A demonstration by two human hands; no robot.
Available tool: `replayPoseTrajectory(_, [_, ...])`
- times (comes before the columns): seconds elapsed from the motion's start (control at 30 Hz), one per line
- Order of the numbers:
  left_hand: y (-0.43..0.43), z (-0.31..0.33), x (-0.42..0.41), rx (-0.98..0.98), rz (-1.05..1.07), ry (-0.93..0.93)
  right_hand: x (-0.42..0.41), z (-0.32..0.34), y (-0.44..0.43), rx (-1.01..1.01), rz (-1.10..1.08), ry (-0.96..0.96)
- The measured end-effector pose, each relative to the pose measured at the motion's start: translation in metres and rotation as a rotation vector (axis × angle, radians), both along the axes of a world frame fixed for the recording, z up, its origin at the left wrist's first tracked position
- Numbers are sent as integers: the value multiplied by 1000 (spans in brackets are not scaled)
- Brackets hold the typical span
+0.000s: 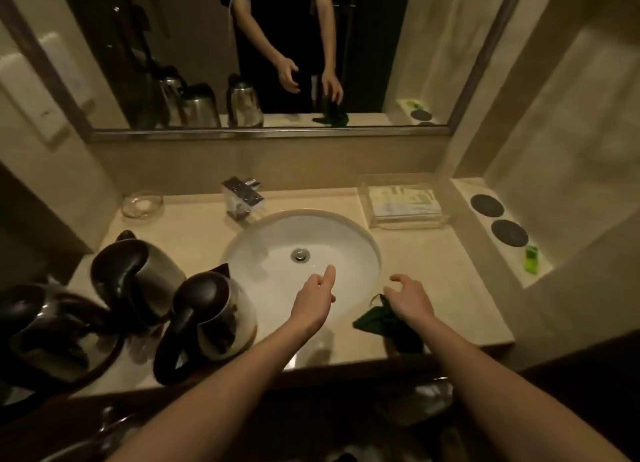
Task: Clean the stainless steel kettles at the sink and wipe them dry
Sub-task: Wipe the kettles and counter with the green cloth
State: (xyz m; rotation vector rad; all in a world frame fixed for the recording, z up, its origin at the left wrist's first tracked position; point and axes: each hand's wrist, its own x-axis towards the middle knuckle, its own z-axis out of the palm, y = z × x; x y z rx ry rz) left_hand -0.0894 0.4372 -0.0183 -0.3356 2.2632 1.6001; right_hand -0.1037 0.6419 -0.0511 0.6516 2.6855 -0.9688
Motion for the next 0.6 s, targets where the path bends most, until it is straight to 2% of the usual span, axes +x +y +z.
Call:
replayPoseTrajectory(0.13, [48, -18, -11, -16, -34, -112, 3, -23, 33, 203, 210, -152])
replayPoseTrajectory(0.33, [80, -44, -25, -42, -10, -167, 2, -52, 42, 216, 327, -255])
replayPoseTrajectory(0.47, [84, -59, -27, -81, 21, -192, 1, -66, 45, 263, 377, -227])
replayPoseTrajectory(0.6, [77, -69, -28, -70, 74, -243, -4, -75, 45, 229, 361, -206])
